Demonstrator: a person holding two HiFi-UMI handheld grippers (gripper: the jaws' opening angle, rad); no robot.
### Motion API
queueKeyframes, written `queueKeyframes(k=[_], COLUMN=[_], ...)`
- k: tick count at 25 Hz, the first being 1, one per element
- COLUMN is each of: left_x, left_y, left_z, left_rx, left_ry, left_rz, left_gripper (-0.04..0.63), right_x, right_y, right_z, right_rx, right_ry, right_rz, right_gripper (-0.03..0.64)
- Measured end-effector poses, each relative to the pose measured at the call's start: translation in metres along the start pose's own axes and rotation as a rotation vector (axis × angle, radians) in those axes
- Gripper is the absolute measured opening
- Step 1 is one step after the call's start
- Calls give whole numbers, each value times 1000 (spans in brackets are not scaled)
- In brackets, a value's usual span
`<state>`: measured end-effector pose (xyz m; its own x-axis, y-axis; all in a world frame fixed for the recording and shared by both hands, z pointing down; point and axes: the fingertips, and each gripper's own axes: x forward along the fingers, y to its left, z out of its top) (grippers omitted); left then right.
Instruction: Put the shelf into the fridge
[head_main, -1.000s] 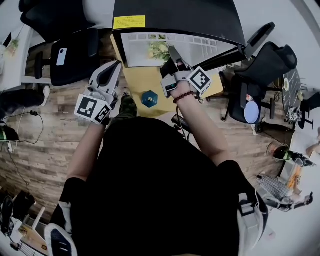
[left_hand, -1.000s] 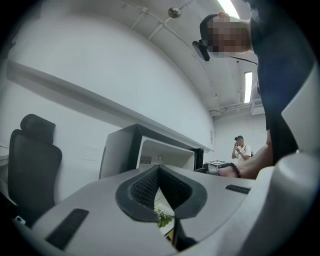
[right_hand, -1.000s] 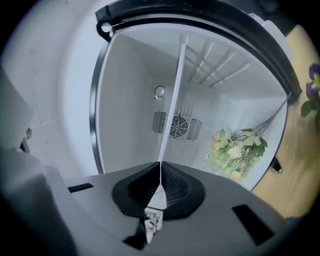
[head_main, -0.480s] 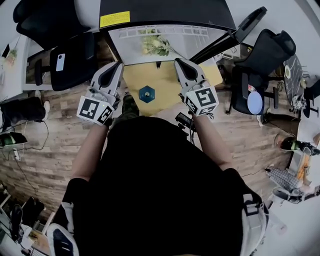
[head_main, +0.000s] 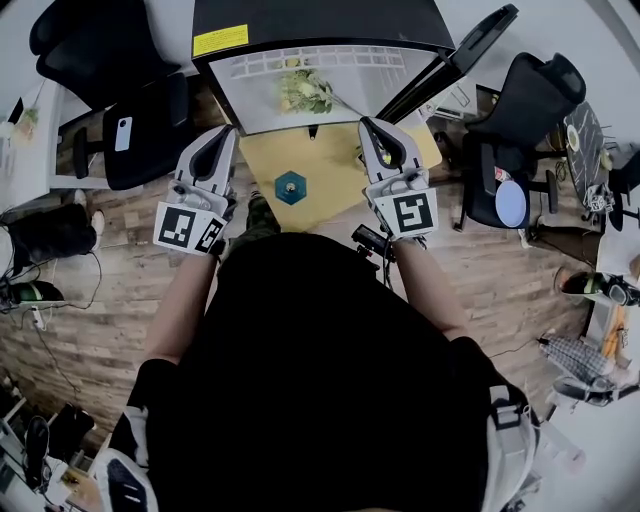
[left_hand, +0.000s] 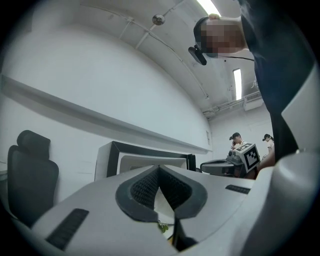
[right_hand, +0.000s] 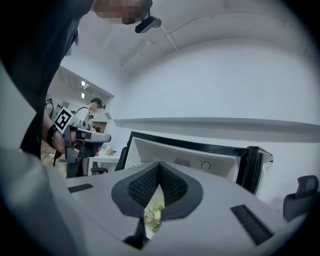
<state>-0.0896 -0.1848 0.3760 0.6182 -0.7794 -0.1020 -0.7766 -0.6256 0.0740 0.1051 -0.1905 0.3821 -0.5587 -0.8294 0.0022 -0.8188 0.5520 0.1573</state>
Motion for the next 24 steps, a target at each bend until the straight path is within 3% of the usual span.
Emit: queueKeyframes(k=[24], left_x=[-6], left_y=[1], left_z=[5], left_rx=[14], left_ry=[-10], left_rz=[24], left_gripper=[18], right_x=[-13], right_y=[-10], right_z=[-6], right_rx=[-13], right_ry=[12], right_rz=[-18], right_gripper=[12])
